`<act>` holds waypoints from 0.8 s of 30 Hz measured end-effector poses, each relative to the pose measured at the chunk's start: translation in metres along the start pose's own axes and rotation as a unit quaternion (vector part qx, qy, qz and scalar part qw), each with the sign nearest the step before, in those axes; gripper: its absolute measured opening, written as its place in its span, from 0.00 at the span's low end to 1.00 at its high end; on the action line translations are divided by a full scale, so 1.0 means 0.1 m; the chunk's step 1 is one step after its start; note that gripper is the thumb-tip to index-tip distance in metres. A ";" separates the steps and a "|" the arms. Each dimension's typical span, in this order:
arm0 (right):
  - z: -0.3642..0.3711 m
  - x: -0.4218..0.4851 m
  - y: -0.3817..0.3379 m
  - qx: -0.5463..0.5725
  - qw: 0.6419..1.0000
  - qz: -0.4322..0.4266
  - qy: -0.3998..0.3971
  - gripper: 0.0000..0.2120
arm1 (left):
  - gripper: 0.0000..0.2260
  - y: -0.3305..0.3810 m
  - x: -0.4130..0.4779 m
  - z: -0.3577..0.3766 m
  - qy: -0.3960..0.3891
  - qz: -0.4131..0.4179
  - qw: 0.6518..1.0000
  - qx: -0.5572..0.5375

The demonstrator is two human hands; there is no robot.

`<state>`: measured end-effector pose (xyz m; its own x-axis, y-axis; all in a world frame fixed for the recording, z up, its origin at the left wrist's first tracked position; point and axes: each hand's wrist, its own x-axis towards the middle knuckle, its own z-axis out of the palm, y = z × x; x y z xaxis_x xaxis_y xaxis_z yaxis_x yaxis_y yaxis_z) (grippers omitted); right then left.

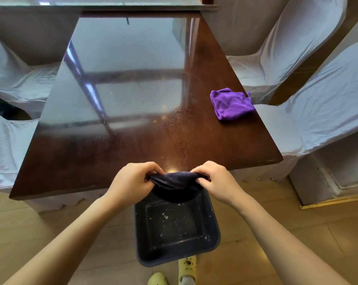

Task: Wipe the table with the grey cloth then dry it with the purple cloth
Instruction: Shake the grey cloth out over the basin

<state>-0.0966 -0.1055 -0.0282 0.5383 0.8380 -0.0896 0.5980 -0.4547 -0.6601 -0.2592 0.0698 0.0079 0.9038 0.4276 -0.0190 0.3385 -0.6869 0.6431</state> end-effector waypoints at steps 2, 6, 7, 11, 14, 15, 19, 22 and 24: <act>0.07 -0.01 -0.01 -0.005 0.998 -0.016 0.054 0.10 | 0.14 -0.09 -0.06 0.11 0.002 -0.018 1.000 0.008; 0.25 -0.01 0.02 -0.049 0.999 0.010 -0.011 0.11 | 0.13 -0.26 -0.10 0.27 -0.013 -0.062 0.997 0.038; 0.29 -0.03 0.03 -0.048 0.999 0.014 -0.005 0.11 | 0.13 -0.30 -0.11 0.30 -0.014 -0.067 0.997 0.040; 0.36 -0.03 0.05 -0.017 0.999 0.024 0.032 0.10 | 0.13 -0.36 -0.10 0.36 -0.019 -0.087 0.995 0.034; 0.37 0.01 0.05 0.035 0.998 0.043 0.034 0.10 | 0.13 -0.40 -0.10 0.39 -0.039 -0.096 0.995 0.002; 0.35 0.02 0.05 0.068 0.996 0.049 0.039 0.09 | 0.13 -0.40 -0.09 0.39 -0.047 -0.100 0.994 -0.018; 0.17 0.03 0.07 0.170 0.983 0.063 0.031 0.10 | 0.17 -0.39 -0.04 0.35 -0.107 -0.111 0.980 -0.125; -0.04 0.03 0.07 0.191 0.979 0.058 0.027 0.10 | 0.17 -0.28 0.03 0.36 -0.140 -0.097 0.968 -0.185; -0.21 0.04 0.07 0.187 0.981 0.054 0.026 0.10 | 0.14 -0.15 0.13 0.39 -0.122 -0.081 0.969 -0.197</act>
<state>-0.0778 -0.1121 -0.0174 0.6210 0.7708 -0.1421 0.2826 -0.3893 -0.8767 -0.2419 0.0627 -0.0316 0.8980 0.3274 -0.2940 0.3990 -0.3241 0.8578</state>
